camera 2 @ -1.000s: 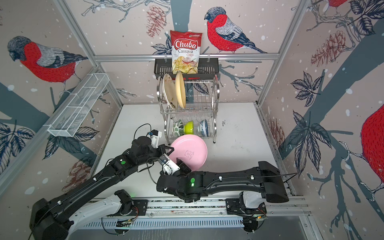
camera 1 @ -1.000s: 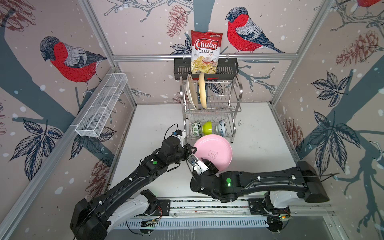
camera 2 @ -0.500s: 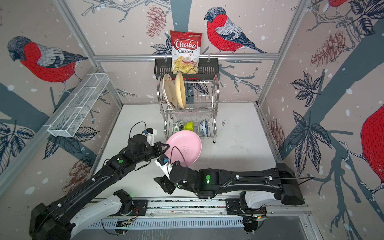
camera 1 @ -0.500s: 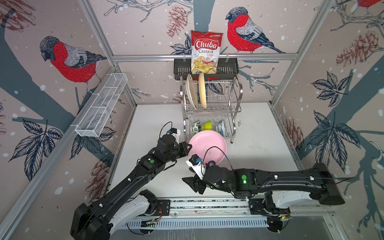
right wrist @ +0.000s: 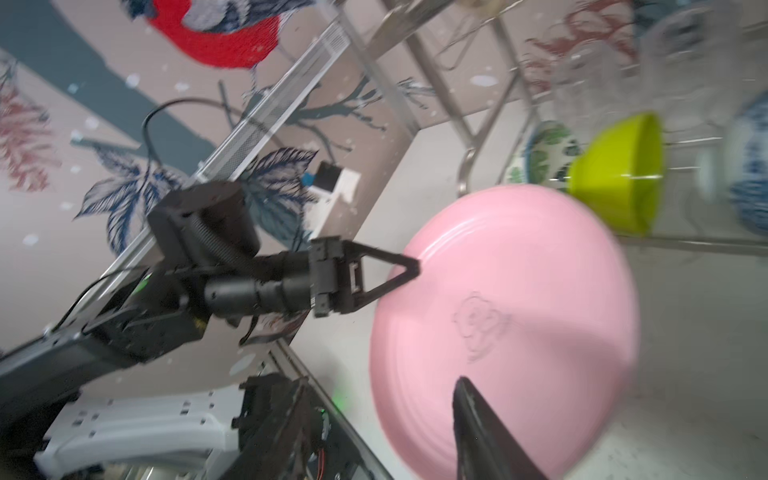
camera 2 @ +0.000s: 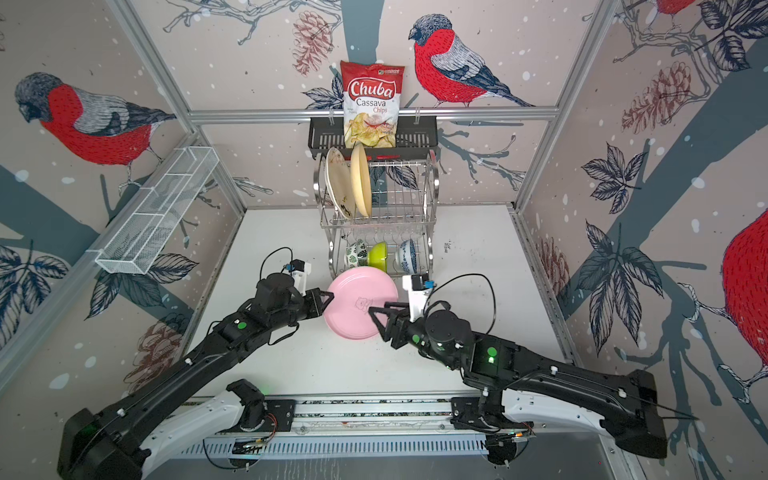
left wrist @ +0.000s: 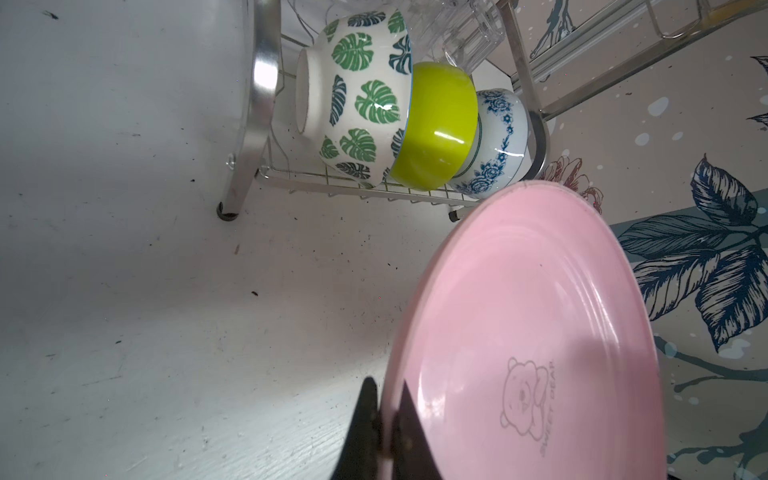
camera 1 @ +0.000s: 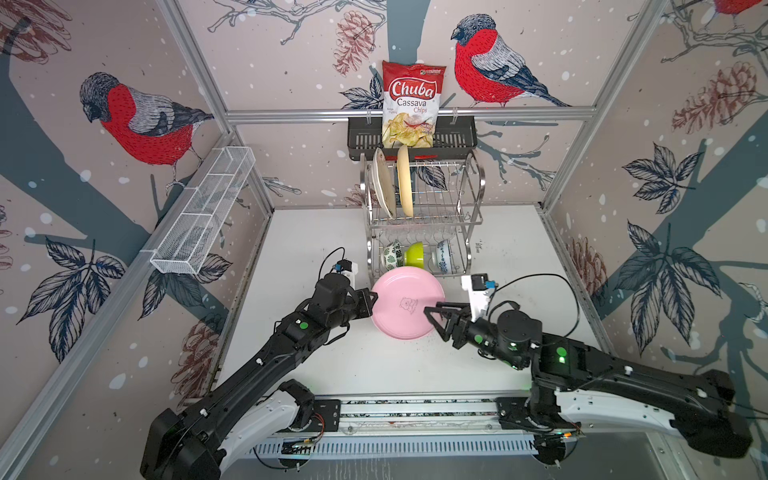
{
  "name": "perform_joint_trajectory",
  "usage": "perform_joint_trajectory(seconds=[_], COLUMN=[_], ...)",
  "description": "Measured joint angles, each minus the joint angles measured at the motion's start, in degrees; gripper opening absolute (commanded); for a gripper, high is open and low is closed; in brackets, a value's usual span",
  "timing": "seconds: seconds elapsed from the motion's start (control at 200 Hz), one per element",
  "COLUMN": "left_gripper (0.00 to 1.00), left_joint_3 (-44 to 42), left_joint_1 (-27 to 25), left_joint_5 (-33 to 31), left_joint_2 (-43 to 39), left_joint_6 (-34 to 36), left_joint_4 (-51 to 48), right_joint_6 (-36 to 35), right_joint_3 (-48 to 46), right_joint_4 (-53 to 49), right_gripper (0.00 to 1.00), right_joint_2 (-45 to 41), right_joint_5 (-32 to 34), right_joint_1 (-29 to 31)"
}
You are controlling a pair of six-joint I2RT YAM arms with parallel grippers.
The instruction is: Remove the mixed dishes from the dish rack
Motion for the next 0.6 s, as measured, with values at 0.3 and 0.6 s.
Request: perform_joint_trajectory(seconds=[0.3, 0.6], left_gripper=[0.00, 0.00], left_joint_3=[-0.04, -2.29], left_joint_1=[0.00, 0.00], left_joint_5=[-1.42, -0.59], left_joint_2=[3.50, 5.18], left_joint_6=[2.91, 3.82], left_joint_4=[0.46, 4.00], right_joint_6=[6.23, 7.56], right_joint_3=[-4.72, -7.45], right_joint_4=[-6.32, -4.50], right_gripper=[0.46, 0.39], right_joint_2=[-5.57, 4.22], right_joint_5=[1.53, -7.96], right_joint_1=[-9.66, -18.32])
